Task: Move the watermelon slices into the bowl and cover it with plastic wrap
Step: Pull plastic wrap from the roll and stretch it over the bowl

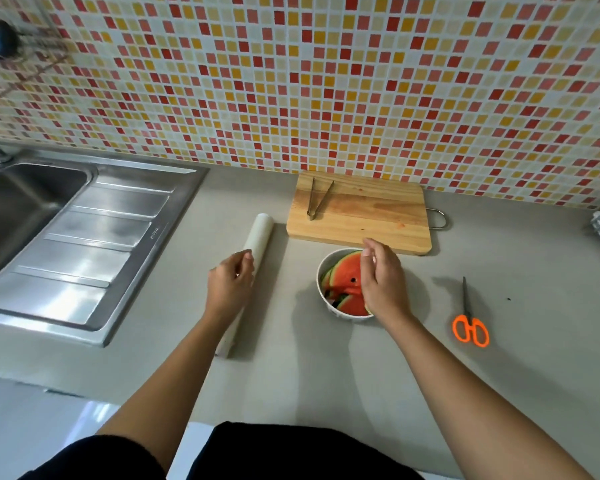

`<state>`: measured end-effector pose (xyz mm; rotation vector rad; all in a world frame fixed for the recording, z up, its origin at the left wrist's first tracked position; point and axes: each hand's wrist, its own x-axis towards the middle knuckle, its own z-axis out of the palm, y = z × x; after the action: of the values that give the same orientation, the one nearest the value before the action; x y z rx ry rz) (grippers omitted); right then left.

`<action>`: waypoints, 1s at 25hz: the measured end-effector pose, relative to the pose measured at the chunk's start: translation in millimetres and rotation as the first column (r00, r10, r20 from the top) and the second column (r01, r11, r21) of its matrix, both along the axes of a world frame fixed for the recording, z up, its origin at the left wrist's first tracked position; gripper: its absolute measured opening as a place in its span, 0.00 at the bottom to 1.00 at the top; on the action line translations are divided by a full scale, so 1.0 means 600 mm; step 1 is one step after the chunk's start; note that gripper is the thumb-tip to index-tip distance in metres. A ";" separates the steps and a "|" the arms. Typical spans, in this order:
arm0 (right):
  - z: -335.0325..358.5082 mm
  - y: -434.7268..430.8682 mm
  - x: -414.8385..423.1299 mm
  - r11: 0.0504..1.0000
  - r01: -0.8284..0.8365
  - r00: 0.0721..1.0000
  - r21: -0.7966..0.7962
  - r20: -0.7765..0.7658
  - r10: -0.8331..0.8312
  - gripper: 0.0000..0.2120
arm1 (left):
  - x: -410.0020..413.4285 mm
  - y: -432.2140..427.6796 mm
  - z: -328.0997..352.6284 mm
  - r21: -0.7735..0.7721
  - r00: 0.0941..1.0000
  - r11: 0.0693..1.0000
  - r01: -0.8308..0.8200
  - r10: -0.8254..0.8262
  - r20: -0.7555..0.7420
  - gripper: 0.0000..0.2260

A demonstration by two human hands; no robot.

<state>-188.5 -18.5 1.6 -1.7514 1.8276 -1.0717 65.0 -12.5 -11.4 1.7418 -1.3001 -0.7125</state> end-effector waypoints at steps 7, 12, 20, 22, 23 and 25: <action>-0.024 0.073 0.157 0.934 -0.349 0.935 -0.072 -0.093 0.343 0.15 | 0.077 0.037 -0.006 0.061 0.988 0.998 -0.021 0.012 0.156 0.08; -0.114 0.099 0.198 0.899 -0.341 0.888 0.274 -0.220 0.404 0.21 | 0.086 0.029 -0.028 0.337 0.958 0.940 0.045 -0.136 0.252 0.15; -0.162 0.115 0.204 0.902 -0.174 0.838 0.396 -0.421 0.347 0.26 | 0.074 0.001 -0.047 0.519 0.956 0.849 0.102 -0.228 0.186 0.19; -0.160 0.115 0.203 0.909 -0.175 0.858 0.378 -0.394 0.329 0.25 | 0.077 -0.002 -0.044 0.536 0.975 0.837 0.108 -0.195 0.108 0.20; -0.158 0.114 0.201 0.908 -0.184 0.867 0.375 -0.374 0.330 0.25 | 0.080 -0.002 -0.043 0.541 0.982 0.832 0.120 -0.180 0.059 0.21; -0.154 0.112 0.198 0.905 -0.203 0.883 0.374 -0.330 0.335 0.24 | 0.087 -0.001 -0.042 0.520 0.981 0.835 0.181 -0.112 -0.161 0.18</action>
<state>-69.9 48.6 -90.6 -2.0284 1.7676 -0.2935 117.0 -13.3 -36.4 1.9975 -1.2299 -1.3560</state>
